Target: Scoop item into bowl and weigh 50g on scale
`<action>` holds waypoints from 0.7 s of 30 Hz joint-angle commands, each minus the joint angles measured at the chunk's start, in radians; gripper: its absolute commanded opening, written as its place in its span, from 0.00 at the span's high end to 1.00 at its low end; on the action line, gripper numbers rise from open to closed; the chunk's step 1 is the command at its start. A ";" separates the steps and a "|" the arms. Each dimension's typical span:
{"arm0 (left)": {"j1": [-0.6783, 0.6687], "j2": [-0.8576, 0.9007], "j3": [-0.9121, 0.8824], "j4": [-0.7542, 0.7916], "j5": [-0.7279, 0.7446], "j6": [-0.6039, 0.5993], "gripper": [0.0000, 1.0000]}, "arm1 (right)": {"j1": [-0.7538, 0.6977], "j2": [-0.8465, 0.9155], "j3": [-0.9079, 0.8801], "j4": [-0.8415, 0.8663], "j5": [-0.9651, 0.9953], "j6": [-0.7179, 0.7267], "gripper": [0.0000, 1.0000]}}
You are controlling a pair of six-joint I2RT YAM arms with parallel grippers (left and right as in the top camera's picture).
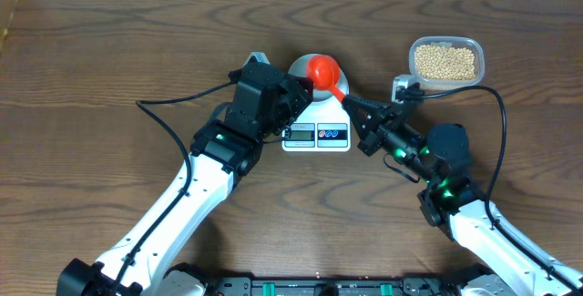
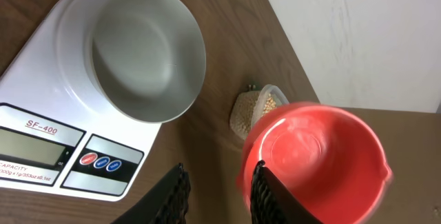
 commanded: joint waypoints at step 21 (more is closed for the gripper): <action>-0.002 -0.001 -0.006 -0.187 -0.158 0.313 0.27 | -0.107 0.011 0.156 -0.025 0.180 -0.140 0.99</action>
